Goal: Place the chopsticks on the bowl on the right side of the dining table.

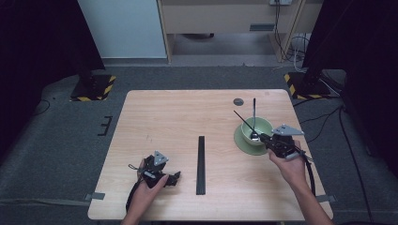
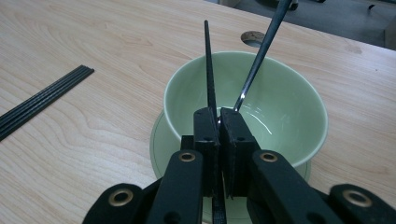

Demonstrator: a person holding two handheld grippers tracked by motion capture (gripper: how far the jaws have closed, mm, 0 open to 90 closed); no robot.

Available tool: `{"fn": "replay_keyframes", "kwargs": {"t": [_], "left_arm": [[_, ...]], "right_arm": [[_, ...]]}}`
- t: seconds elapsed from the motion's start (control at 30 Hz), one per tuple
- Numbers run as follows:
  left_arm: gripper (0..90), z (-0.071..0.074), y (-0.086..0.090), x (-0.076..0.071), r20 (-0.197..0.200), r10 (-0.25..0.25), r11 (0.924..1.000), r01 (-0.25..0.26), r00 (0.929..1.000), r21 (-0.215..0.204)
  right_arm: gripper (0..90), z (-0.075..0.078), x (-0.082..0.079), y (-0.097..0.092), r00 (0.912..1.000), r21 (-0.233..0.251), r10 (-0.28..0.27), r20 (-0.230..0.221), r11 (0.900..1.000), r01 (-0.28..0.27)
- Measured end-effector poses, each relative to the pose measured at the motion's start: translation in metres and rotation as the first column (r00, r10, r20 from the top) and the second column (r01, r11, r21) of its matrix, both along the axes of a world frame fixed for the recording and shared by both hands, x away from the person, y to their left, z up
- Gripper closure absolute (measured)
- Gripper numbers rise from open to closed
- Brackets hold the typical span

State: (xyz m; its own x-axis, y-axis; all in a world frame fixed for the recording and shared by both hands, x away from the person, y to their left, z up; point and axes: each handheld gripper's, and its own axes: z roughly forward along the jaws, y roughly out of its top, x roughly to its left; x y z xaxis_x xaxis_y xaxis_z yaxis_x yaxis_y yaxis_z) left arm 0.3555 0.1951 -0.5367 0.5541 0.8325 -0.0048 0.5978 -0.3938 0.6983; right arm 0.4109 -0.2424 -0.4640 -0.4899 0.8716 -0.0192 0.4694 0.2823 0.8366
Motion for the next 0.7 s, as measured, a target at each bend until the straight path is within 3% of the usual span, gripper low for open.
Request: {"fn": "replay_keyframes", "kwargs": {"t": [0.7], "left_arm": [[0.0, 0.0, -0.0002, -0.0002, 0.001, 0.0, 1.0, 0.0, 1.0, 0.001]], "right_arm": [[85.9, -0.0066, 0.0032, 0.0055, 0.9999, -0.004, 0.009, -0.009, 1.0, -0.009]]}}
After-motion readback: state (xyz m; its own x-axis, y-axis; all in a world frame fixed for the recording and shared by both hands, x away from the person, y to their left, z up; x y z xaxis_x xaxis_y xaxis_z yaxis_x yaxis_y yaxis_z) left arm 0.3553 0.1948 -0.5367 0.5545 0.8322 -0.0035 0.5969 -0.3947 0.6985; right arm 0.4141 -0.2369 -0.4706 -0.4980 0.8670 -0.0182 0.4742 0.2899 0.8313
